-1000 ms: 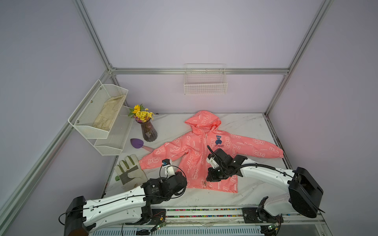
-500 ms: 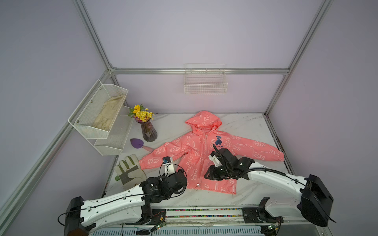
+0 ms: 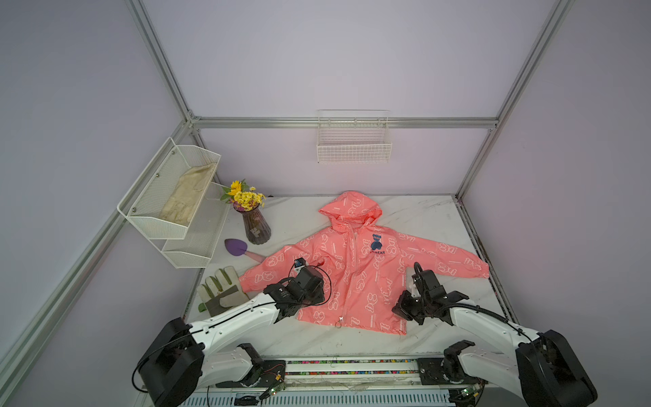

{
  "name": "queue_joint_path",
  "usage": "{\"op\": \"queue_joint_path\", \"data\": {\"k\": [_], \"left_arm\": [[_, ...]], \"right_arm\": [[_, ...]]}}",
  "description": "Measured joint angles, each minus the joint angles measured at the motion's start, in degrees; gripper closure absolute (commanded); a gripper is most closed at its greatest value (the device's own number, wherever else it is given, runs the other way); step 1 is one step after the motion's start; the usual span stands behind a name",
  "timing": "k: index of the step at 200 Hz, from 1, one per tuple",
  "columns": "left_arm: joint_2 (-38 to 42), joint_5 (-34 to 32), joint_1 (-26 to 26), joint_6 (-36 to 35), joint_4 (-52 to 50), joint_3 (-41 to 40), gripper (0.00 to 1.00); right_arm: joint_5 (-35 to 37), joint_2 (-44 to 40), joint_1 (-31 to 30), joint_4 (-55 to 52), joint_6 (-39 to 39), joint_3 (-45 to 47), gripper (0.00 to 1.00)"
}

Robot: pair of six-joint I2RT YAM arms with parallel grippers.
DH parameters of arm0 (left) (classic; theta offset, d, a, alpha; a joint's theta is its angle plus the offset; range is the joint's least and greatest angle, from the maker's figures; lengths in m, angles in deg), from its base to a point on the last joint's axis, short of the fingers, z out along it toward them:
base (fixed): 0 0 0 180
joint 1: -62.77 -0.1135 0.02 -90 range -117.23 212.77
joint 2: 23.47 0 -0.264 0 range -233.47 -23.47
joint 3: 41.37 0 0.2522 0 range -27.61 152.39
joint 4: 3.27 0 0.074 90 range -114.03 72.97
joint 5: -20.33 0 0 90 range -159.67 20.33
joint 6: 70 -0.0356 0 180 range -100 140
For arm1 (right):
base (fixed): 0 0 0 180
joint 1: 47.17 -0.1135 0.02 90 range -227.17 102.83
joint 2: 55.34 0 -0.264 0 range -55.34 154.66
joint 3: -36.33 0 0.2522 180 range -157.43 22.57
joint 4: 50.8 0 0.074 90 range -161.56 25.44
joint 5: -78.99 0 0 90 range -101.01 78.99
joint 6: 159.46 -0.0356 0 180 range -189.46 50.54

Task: Unzip the jacket
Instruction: Smooth out the jacket at the center of the board.

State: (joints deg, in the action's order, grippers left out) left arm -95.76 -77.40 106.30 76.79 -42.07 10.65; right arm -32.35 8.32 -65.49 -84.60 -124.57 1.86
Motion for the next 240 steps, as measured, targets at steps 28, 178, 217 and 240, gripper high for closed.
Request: {"op": "queue_joint_path", "data": {"k": [28,178,217,240], "left_arm": [[-7.6,6.2,-0.8,2.7,-0.2,1.0,0.79],[-8.2,2.1,-2.2,-0.3,-0.3,16.7,0.69],[-25.1,4.1,-6.8,-1.8,-0.2,31.3,0.80],[-32.0,6.1,-8.0,-1.3,0.8,34.9,0.86]], "right_arm": [[-5.3,-6.3,11.4,3.7,-2.4,6.2,1.00],[-5.9,1.9,23.5,-5.6,20.2,-17.2,0.91],[-8.5,6.3,23.5,-1.8,20.9,-16.0,0.95],[-9.7,6.9,23.5,0.1,20.9,-15.3,0.96]]}}
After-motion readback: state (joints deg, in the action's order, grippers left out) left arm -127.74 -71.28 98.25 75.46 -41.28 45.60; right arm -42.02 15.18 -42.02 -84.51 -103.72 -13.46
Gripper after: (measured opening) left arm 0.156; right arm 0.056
